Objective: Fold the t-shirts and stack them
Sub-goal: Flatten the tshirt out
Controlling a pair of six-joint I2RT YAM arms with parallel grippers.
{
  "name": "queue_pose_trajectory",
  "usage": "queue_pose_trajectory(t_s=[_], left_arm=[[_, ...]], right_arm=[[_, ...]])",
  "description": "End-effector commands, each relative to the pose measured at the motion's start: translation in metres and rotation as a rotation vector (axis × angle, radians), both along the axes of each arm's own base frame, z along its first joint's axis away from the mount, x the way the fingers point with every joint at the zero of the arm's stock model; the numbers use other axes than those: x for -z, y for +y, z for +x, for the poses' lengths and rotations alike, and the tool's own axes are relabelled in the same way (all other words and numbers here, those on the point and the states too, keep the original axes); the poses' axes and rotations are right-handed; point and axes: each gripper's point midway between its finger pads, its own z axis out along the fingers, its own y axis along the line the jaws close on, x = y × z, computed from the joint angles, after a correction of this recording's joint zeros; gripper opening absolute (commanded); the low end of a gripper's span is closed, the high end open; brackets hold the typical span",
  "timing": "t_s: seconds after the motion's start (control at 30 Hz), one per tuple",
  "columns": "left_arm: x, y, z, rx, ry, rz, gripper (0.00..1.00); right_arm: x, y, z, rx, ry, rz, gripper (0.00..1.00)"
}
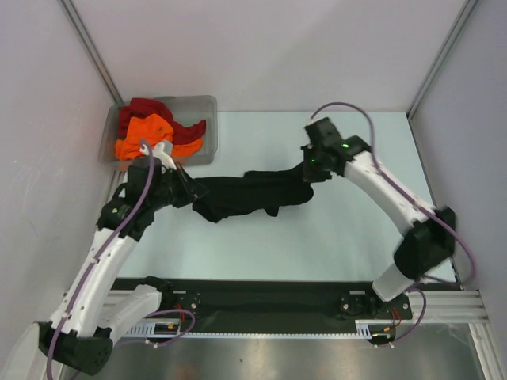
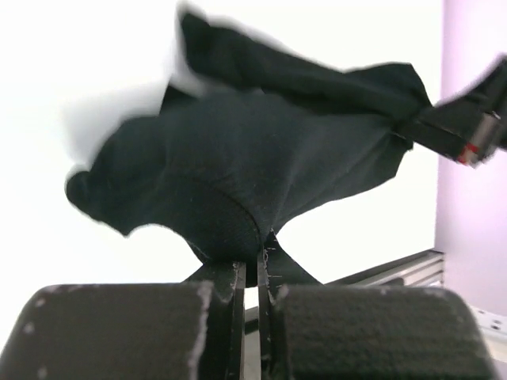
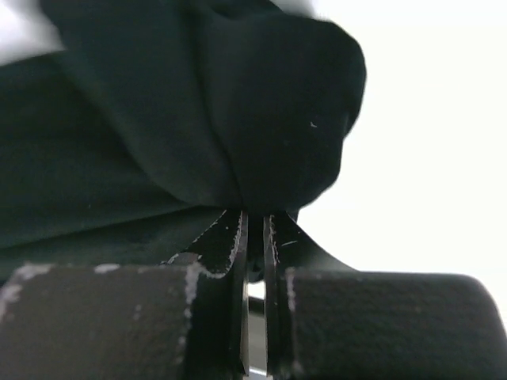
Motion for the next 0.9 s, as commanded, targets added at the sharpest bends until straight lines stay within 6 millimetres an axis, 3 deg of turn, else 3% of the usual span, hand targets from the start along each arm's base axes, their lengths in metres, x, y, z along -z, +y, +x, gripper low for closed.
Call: queue_pose_trajectory(t_s=[0.0,0.07,0.1,0.17,0.2,0.23,0.3,0.33,0.4,0.43,0.47,0.5,0.53,0.6,0.63,0.67,0.73,0.77,0.83,0.87], left_arm=[[-0.062,0.016,-0.019,0.002,-0.141,0.033,0.0],[-0.093,0.02,-0.036,0.005,-0.225,0.01,0.0],[-0.095,0.024,-0.046,0.007,-0.225,0.014,0.0],[-0.108,0.033,-0.063,-0.011,-0.269,0.019,0.0],[-0.11,0.04,-0.079,-0.02,-0.277,0.022,0.0],[-0.112,0.043,-0.087,-0.027,-0.289,0.016,0.0],[-0.114,0.049,-0.102,-0.042,-0.308,0.007,0.0],[-0.112,0.05,-0.104,-0.048,-0.304,0.0,0.0],[-0.094,0.047,-0.1,-0.048,-0.258,0.002,0.0],[-0.083,0.045,-0.094,-0.056,-0.213,0.004,0.0],[-0.066,0.043,-0.087,-0.057,-0.154,0.015,0.0],[-0.061,0.041,-0.078,-0.067,-0.14,0.02,0.0],[-0.039,0.039,-0.065,-0.069,-0.063,0.057,0.0],[-0.018,0.047,-0.046,-0.114,0.005,0.137,0.0],[0.005,0.046,-0.032,-0.114,0.107,0.192,0.01],[0.004,0.048,-0.025,-0.126,0.126,0.218,0.1],[0.012,0.053,-0.009,-0.125,0.144,0.288,0.41],[0.014,0.058,-0.002,-0.15,0.16,0.323,0.73],[0.015,0.067,0.001,-0.177,0.149,0.367,0.79],[0.014,0.07,-0.003,-0.183,0.138,0.371,0.89]], right_arm=[[-0.088,-0.023,-0.056,0.037,-0.106,0.18,0.0],[-0.099,-0.027,-0.088,0.039,-0.096,0.232,0.02],[-0.116,-0.036,-0.119,0.027,-0.115,0.267,0.03],[-0.124,-0.037,-0.155,0.053,-0.079,0.355,0.05],[-0.118,-0.04,-0.173,0.068,-0.04,0.379,0.05],[-0.133,-0.04,-0.197,0.036,-0.06,0.471,0.08],[-0.138,-0.033,-0.212,0.065,-0.04,0.587,0.11],[-0.147,-0.035,-0.22,0.057,-0.068,0.646,0.19],[-0.147,-0.027,-0.211,0.058,-0.094,0.683,0.32],[-0.131,-0.02,-0.2,0.066,-0.057,0.642,0.41],[-0.124,-0.013,-0.189,0.058,-0.043,0.62,0.45],[-0.12,-0.005,-0.175,0.025,-0.061,0.602,0.48],[-0.101,0.005,-0.155,0.037,0.003,0.541,0.52],[-0.085,0.002,-0.125,0.075,0.034,0.49,0.51],[-0.081,0.005,-0.116,0.077,0.068,0.491,0.51],[-0.082,0.01,-0.101,0.071,0.072,0.482,0.52],[-0.082,0.014,-0.093,0.043,0.063,0.451,0.55],[-0.077,0.014,-0.095,0.04,0.089,0.428,0.57],[-0.062,0.018,-0.112,0.001,0.149,0.408,0.68],[-0.052,0.018,-0.121,-0.008,0.178,0.394,0.71]])
